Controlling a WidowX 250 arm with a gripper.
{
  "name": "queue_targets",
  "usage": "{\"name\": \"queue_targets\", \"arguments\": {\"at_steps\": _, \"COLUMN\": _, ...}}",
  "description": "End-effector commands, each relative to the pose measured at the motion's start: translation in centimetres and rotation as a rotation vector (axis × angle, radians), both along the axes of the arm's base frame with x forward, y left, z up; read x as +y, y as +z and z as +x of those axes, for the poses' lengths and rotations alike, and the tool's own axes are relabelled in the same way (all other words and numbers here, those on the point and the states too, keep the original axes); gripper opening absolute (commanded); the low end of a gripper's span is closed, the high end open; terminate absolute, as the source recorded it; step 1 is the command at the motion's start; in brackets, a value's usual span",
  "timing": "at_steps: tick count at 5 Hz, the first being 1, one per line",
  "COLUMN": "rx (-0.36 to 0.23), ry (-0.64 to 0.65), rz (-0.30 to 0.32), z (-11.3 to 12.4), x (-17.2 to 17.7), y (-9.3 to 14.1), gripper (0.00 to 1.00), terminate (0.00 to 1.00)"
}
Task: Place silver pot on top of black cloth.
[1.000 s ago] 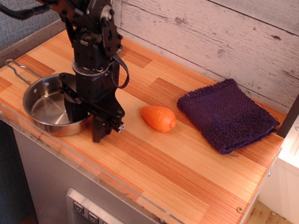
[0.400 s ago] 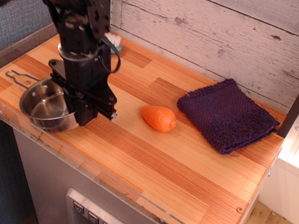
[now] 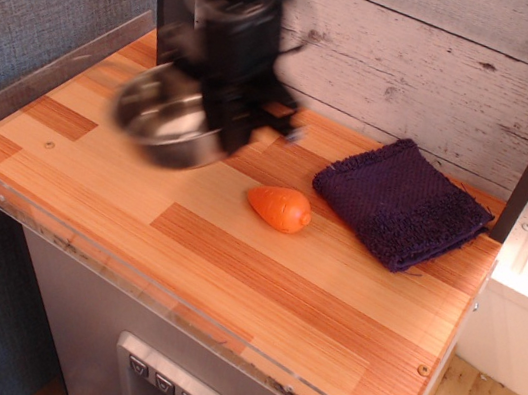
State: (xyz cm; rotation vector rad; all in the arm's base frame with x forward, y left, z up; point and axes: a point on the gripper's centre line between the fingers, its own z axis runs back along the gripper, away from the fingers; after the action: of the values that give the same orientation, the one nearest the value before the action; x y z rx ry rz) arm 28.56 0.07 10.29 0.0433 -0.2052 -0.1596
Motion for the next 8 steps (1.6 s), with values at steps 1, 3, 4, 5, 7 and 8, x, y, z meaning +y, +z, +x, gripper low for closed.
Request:
{"name": "queue_targets", "arguments": {"at_steps": 1, "rx": -0.089, "ry": -0.129, "rz": 0.011, "z": 5.5, "x": -6.3, "y": 2.0, "gripper": 0.0, "terminate": 0.0}}
{"name": "queue_targets", "arguments": {"at_steps": 3, "rx": -0.016, "ry": -0.087, "rz": -0.03, "z": 7.6, "x": -9.4, "y": -0.4, "gripper": 0.0, "terminate": 0.0}}
{"name": "queue_targets", "arguments": {"at_steps": 4, "rx": 0.009, "ry": -0.092, "rz": -0.066, "z": 7.5, "x": -10.8, "y": -1.5, "gripper": 0.0, "terminate": 0.0}}
{"name": "queue_targets", "arguments": {"at_steps": 5, "rx": 0.019, "ry": -0.108, "rz": -0.088, "z": 7.6, "x": -12.1, "y": -2.2, "gripper": 0.0, "terminate": 0.0}}
{"name": "queue_targets", "arguments": {"at_steps": 7, "rx": 0.035, "ry": -0.141, "rz": -0.093, "z": 8.2, "x": -13.5, "y": -3.1, "gripper": 0.0, "terminate": 0.0}}
{"name": "queue_targets", "arguments": {"at_steps": 8, "rx": 0.063, "ry": -0.152, "rz": -0.086, "z": 8.4, "x": -13.7, "y": -3.9, "gripper": 1.0, "terminate": 0.0}}
